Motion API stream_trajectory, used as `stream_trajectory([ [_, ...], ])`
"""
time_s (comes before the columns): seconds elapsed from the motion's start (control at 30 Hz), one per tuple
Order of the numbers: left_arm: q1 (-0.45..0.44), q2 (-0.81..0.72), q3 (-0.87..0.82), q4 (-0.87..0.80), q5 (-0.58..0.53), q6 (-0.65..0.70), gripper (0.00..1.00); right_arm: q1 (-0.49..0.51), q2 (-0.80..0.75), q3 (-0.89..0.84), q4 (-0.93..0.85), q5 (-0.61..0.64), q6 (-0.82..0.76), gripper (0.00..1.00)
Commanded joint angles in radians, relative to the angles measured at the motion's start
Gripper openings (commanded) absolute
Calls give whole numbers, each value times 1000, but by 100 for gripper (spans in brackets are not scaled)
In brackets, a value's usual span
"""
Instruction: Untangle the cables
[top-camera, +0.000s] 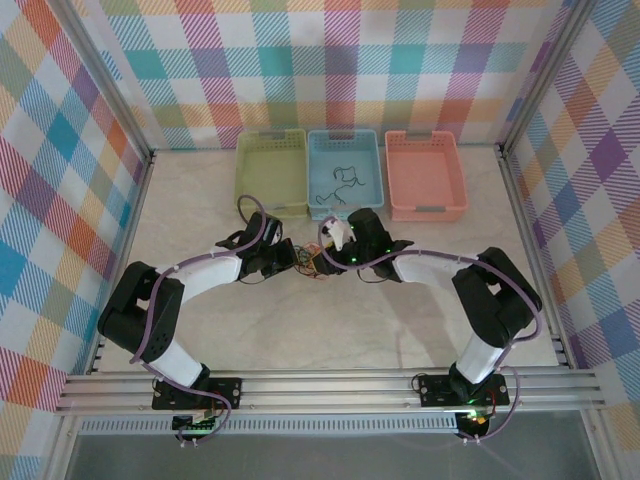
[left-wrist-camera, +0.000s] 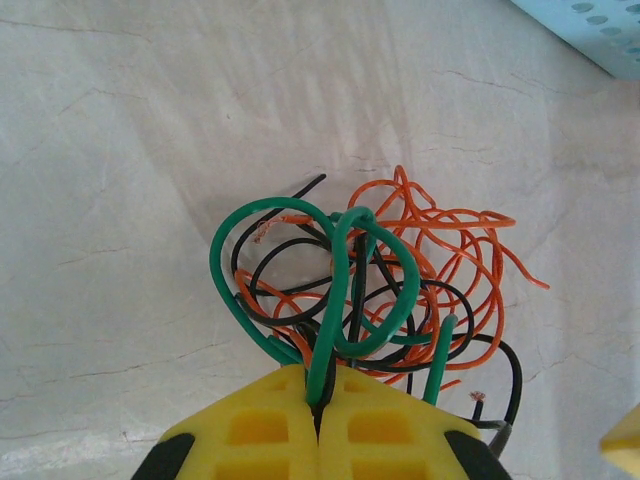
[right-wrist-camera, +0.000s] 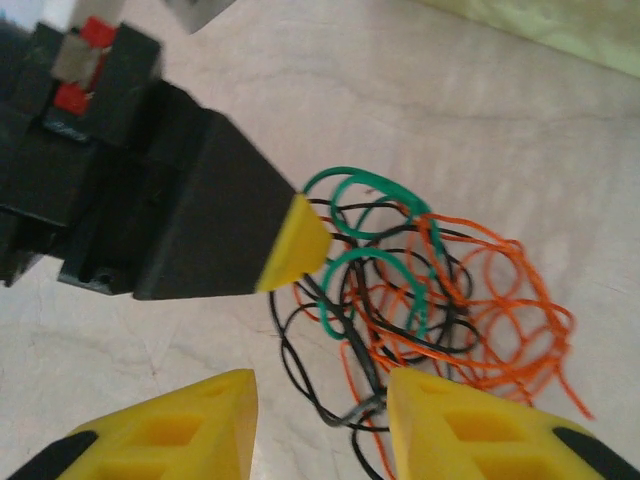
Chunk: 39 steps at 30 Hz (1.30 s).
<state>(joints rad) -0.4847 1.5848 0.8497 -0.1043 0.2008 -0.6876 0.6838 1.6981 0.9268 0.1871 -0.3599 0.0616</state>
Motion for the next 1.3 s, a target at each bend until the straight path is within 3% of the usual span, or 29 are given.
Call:
stream_trajectory([
  [0.0, -5, 10, 29, -13, 15, 16, 0, 14, 18, 42, 17, -5, -65, 42],
  [0.47, -6, 3, 22, -9, 11, 15, 0, 30, 73, 107, -56, 64, -103, 47],
  [0.9, -7, 7, 26, -13, 11, 15, 0, 40, 131, 172, -147, 49, -145, 48],
  [1.07, -7, 7, 27, -13, 11, 15, 0, 43, 131, 178, -156, 72, -152, 46],
  [1.27, -6, 9, 28, -13, 12, 17, 0, 44, 131, 179, -159, 76, -152, 33],
])
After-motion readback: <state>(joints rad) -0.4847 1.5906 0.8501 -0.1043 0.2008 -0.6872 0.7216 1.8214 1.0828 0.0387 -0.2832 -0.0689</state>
